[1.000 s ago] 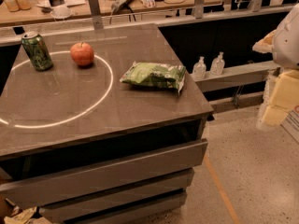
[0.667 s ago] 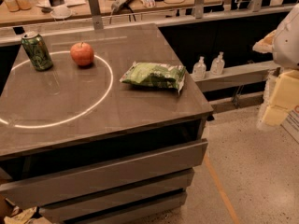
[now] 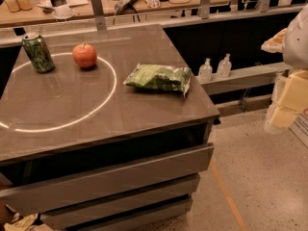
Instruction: Pick green can
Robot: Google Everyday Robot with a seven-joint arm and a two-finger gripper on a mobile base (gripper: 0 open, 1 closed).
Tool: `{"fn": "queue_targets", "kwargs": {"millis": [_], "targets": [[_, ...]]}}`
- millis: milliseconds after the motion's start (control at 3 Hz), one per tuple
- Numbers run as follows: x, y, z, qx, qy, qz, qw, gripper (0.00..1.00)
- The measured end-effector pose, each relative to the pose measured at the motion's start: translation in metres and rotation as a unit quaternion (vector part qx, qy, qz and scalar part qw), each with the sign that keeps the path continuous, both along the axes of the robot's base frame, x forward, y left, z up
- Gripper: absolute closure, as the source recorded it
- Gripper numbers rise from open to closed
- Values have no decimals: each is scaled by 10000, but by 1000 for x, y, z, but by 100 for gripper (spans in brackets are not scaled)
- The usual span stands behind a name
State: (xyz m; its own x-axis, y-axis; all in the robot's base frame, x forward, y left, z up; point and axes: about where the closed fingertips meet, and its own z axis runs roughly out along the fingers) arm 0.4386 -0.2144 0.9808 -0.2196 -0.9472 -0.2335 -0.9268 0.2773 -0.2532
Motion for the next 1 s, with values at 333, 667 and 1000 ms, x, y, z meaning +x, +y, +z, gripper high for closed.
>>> {"fn": "queue_targets", "kwargs": {"millis": [333, 667, 1000], "targets": [[21, 34, 11, 878, -203, 314, 9954, 0], [17, 56, 19, 1311, -157, 453, 9902, 0], [17, 59, 21, 1313, -169, 473, 9901, 0]]}}
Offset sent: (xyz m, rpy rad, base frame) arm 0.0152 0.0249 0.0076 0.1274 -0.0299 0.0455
